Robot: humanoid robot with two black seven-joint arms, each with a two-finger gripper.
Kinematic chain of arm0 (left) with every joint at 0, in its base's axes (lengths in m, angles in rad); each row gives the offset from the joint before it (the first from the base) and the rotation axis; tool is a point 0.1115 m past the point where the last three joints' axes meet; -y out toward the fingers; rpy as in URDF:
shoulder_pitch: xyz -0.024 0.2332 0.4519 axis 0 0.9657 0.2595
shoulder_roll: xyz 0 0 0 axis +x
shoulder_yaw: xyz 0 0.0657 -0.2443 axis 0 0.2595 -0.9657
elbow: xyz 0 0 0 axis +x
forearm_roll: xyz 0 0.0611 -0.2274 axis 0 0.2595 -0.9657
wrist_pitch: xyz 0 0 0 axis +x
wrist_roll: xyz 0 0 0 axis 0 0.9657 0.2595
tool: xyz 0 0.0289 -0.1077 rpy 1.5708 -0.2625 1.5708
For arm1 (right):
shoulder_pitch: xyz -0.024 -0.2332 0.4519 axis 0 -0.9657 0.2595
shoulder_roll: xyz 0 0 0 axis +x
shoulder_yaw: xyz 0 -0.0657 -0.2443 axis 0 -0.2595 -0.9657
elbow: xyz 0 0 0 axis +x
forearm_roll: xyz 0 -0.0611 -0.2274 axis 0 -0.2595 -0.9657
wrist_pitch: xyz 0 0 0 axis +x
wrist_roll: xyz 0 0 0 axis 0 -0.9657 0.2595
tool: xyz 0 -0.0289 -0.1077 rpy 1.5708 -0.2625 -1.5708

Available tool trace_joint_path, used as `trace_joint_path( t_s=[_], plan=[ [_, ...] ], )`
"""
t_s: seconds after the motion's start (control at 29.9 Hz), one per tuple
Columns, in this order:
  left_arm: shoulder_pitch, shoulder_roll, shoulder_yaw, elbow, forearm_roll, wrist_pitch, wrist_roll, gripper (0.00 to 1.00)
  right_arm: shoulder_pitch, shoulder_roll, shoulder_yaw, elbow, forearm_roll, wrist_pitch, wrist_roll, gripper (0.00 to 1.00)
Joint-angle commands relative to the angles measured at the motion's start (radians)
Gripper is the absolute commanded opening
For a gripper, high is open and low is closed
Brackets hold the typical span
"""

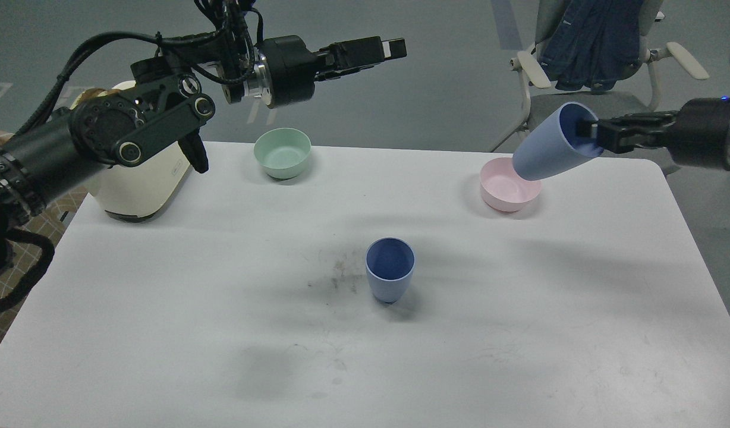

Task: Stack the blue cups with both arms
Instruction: 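Lift the cup with the right gripper and carry it over the placed cup, then lower the held cup into the placed cup with the right gripper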

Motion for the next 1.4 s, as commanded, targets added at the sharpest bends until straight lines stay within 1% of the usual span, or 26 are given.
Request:
trace_joint_path(
  t_s=[0.0,0.07,0.27,0.6,0.87,1.37],
  plan=[
    [-0.001,-0.003,0.000,0.002,0.000,0.000,0.000,0.92,0.170,0.149,-0.224,0.005,0.005,-0.006,0.004,0.00],
    [-0.001,-0.009,0.000,0.002,0.002,0.000,0.000,0.92,0.235,0.248,-0.301,0.009,0.005,-0.009,0.007,0.00],
    [-0.005,-0.009,0.002,0.002,0.002,0.000,0.000,0.92,0.290,0.414,-0.329,0.009,0.008,-0.006,0.007,0.00],
    [-0.005,-0.003,0.002,0.002,0.002,0.000,0.000,0.92,0.305,0.534,-0.378,0.009,0.008,-0.019,0.007,0.00],
    [-0.007,0.001,0.002,0.002,0.002,-0.001,0.000,0.92,0.298,0.609,-0.387,-0.024,0.041,-0.032,0.006,0.00],
    [-0.007,0.001,0.002,0.002,0.002,0.000,0.000,0.92,0.298,0.615,-0.433,-0.026,0.054,-0.028,0.006,0.00]
  ],
)
